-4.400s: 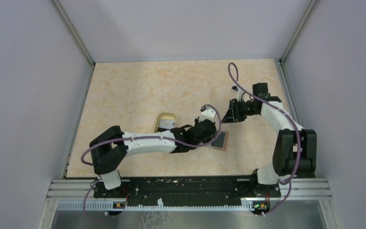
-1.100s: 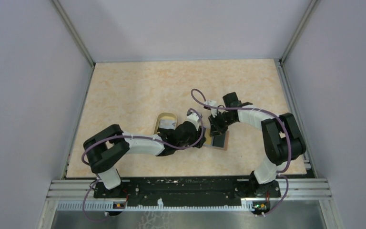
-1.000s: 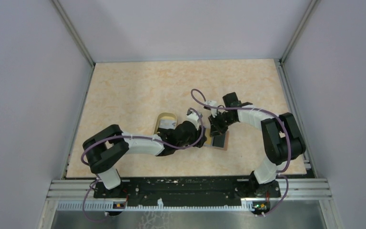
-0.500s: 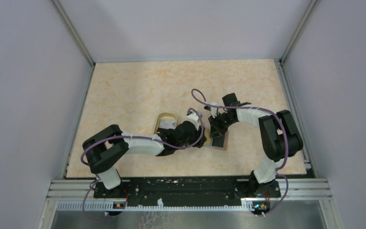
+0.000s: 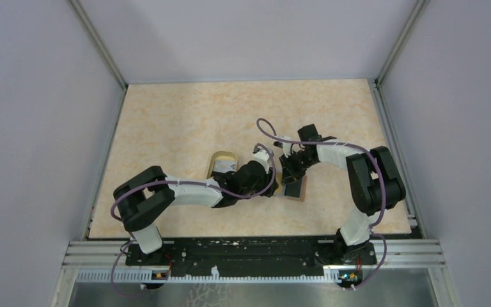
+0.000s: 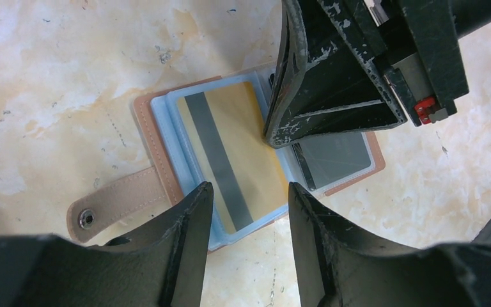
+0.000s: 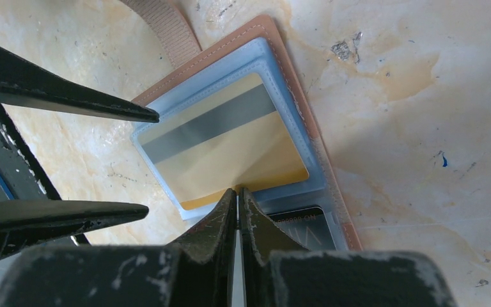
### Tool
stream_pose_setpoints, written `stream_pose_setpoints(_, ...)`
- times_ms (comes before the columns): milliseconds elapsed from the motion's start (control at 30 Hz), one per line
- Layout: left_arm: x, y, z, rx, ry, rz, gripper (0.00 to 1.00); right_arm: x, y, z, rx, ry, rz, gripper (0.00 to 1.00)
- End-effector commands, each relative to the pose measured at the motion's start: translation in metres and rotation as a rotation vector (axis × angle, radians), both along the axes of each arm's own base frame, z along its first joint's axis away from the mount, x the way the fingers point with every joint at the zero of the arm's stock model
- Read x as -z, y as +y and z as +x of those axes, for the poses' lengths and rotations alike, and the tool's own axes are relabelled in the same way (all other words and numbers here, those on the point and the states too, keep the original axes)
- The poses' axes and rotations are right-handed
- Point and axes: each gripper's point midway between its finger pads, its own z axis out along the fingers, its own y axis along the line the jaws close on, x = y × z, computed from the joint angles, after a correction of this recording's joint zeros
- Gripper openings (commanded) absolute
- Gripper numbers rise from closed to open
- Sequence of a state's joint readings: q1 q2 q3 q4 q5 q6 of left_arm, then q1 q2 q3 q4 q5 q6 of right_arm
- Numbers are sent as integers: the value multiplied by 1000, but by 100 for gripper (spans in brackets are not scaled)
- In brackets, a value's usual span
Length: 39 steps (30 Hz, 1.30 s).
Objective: Put the credit cards into the card holder
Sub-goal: Insert the credit card into the card holder.
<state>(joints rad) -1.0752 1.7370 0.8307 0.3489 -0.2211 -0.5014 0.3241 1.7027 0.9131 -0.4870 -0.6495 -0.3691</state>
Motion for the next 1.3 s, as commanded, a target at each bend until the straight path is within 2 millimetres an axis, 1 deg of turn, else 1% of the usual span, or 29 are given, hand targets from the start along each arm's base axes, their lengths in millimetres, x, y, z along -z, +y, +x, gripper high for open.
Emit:
stream_pose_setpoints(0,8,-5,4,-7,19,36,54,9,-6,7,5,-9,-47,5)
stream_pose_setpoints(367,12,5,12,-59,10,105,58,10,-5,5,3,-3,-46,5)
stream_pose_setpoints(667,10,-12,0,29,42,39,56,10,-5,5,1,-1,-45,5)
stream_pose_setpoints(833,-2,-19,-5,53,48,-20,53,5,-2,4,-11,3,-20,5)
stream_pose_setpoints(967,-20,-21,-8,61,39,-87,52,-10,7,2,-41,1,46,5)
stream_pose_setpoints(1067,-32,-23,-10,76,29,-128,52,-18,8,2,-44,-11,71,6)
stream_pose_setpoints(1133,-36,-26,-12,89,30,-139,52,-22,7,3,-43,-13,85,6)
stream_pose_setpoints(1267,-38,-31,-14,105,37,-160,52,-28,7,4,-39,-12,110,7)
